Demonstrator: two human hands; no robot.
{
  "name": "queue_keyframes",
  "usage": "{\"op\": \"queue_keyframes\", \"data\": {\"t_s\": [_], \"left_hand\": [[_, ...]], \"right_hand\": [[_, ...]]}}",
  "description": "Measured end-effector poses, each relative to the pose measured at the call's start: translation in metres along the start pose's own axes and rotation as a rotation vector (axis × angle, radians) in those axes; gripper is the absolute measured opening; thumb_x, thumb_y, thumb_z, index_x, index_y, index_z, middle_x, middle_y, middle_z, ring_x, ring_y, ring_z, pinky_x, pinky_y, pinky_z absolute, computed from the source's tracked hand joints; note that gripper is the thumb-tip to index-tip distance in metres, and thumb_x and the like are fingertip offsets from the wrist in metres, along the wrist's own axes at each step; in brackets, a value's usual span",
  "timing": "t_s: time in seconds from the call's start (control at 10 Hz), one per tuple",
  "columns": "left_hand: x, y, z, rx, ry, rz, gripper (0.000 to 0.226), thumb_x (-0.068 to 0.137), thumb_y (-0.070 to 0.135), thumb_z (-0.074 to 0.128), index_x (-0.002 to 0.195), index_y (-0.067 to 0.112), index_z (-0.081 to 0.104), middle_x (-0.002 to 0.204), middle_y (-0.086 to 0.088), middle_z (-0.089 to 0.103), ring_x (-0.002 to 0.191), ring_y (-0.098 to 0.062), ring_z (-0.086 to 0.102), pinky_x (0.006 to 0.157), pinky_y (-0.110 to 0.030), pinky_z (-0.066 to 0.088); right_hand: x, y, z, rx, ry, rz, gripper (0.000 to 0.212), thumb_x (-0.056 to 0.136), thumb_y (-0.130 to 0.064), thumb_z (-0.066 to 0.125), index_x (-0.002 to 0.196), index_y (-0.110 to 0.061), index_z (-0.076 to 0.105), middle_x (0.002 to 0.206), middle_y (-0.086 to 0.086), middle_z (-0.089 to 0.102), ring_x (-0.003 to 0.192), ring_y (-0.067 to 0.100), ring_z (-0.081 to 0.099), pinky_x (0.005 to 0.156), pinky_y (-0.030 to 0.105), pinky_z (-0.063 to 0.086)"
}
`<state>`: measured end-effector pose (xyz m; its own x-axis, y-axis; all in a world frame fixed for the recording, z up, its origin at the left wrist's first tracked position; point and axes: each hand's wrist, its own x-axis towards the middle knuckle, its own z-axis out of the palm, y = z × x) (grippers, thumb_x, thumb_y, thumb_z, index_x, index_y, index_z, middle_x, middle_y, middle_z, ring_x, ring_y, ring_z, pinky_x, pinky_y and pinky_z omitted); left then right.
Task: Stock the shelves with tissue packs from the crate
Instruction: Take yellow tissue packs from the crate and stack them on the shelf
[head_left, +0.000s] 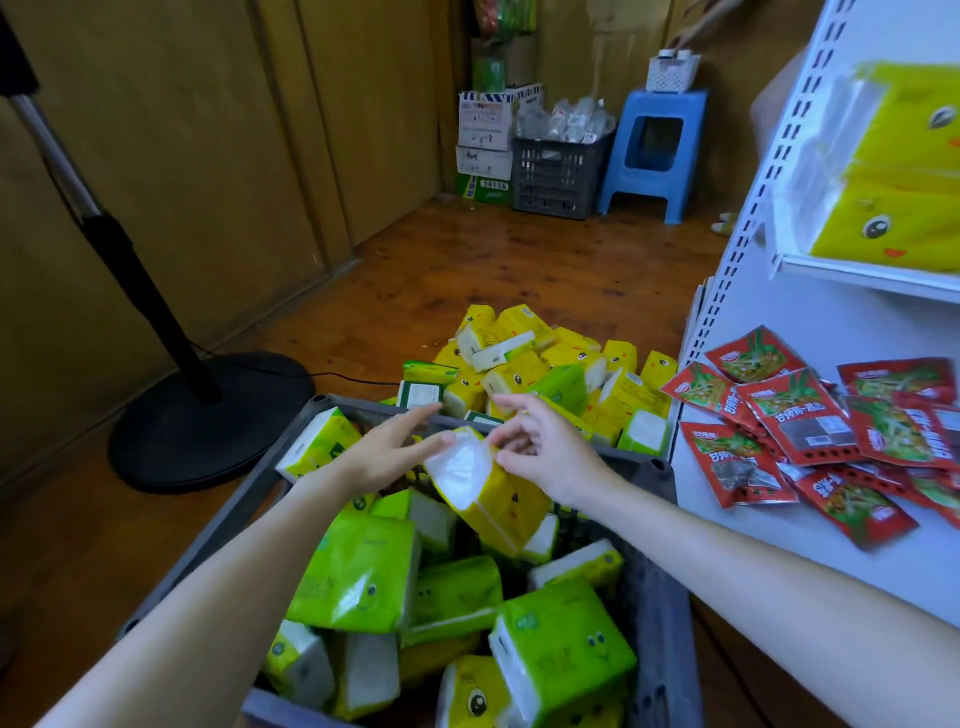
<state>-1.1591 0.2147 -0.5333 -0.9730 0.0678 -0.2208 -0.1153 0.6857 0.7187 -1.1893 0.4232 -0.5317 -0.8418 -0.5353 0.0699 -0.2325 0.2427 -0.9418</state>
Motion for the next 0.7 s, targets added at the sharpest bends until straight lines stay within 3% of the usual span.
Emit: {"op": "queue_keyframes", "data": {"t_s": [0.1, 0.2, 0.3, 0.4, 0.5, 0.6, 0.7], "left_hand": [[0.004, 0.02, 0.003, -0.25, -0.014, 0.053, 0.108, 0.046, 0.084, 0.061, 0.138, 0.038, 0.032, 0.132, 0.007, 0.045, 0.126, -0.008, 0.04, 0.097, -0.024, 0.033], [0.004, 0.033, 0.007, -0.27, -0.043, 0.116, 0.114, 0.039, 0.075, 0.073, 0.138, 0.037, 0.029, 0.138, 0.012, 0.035, 0.133, -0.005, 0.033, 0.107, -0.026, 0.032], [0.003, 0.047, 0.009, -0.187, -0.065, 0.16, 0.141, 0.028, 0.077, 0.075, 0.148, 0.027, 0.019, 0.14, 0.013, 0.032, 0.133, -0.007, 0.035, 0.111, -0.03, 0.031], [0.004, 0.056, 0.013, -0.132, -0.06, 0.219, 0.118, 0.056, 0.04, 0.086, 0.15, 0.021, 0.016, 0.147, 0.005, 0.031, 0.136, -0.011, 0.033, 0.111, -0.028, 0.03], [0.003, 0.061, 0.015, -0.063, -0.05, 0.286, 0.097, 0.071, 0.013, 0.08, 0.148, 0.017, 0.021, 0.15, -0.002, 0.031, 0.138, -0.015, 0.031, 0.113, -0.029, 0.027], [0.004, 0.062, 0.015, 0.016, -0.05, 0.32, 0.09, 0.068, 0.018, 0.083, 0.143, 0.017, 0.032, 0.139, 0.006, 0.039, 0.128, -0.007, 0.036, 0.107, -0.023, 0.03], [0.011, 0.064, 0.013, 0.11, 0.144, 0.352, 0.076, 0.066, 0.024, 0.084, 0.131, 0.016, 0.045, 0.124, 0.008, 0.047, 0.11, -0.007, 0.045, 0.079, -0.014, 0.04]], "right_hand": [[0.005, -0.011, -0.004, -0.009, 0.048, -0.073, 0.049, 0.084, 0.006, 0.058, 0.121, -0.022, 0.043, 0.086, -0.008, 0.062, 0.077, 0.012, 0.054, 0.072, 0.016, 0.044], [0.006, -0.013, -0.014, -0.009, 0.135, -0.109, 0.047, 0.084, 0.005, 0.059, 0.118, -0.024, 0.044, 0.085, -0.009, 0.063, 0.078, 0.014, 0.056, 0.072, 0.014, 0.044], [0.004, -0.013, -0.02, -0.033, 0.172, -0.128, 0.047, 0.084, 0.003, 0.06, 0.113, -0.03, 0.046, 0.083, -0.012, 0.065, 0.079, 0.012, 0.059, 0.073, 0.012, 0.044], [0.002, -0.013, -0.023, -0.048, 0.19, -0.133, 0.044, 0.084, 0.001, 0.06, 0.111, -0.031, 0.048, 0.083, -0.012, 0.065, 0.074, 0.002, 0.058, 0.07, 0.009, 0.043], [0.002, -0.014, -0.027, -0.054, 0.22, -0.13, 0.038, 0.084, 0.001, 0.061, 0.11, -0.025, 0.051, 0.081, -0.013, 0.065, 0.069, -0.004, 0.057, 0.068, 0.008, 0.042], [0.004, -0.016, -0.035, -0.1, 0.258, -0.128, 0.032, 0.085, -0.002, 0.061, 0.109, -0.022, 0.054, 0.08, -0.016, 0.064, 0.075, -0.003, 0.057, 0.069, 0.008, 0.04], [0.008, -0.023, -0.046, -0.111, 0.326, -0.166, 0.028, 0.085, -0.003, 0.061, 0.106, -0.021, 0.055, 0.079, -0.018, 0.065, 0.079, -0.004, 0.056, 0.073, 0.009, 0.039]]}}
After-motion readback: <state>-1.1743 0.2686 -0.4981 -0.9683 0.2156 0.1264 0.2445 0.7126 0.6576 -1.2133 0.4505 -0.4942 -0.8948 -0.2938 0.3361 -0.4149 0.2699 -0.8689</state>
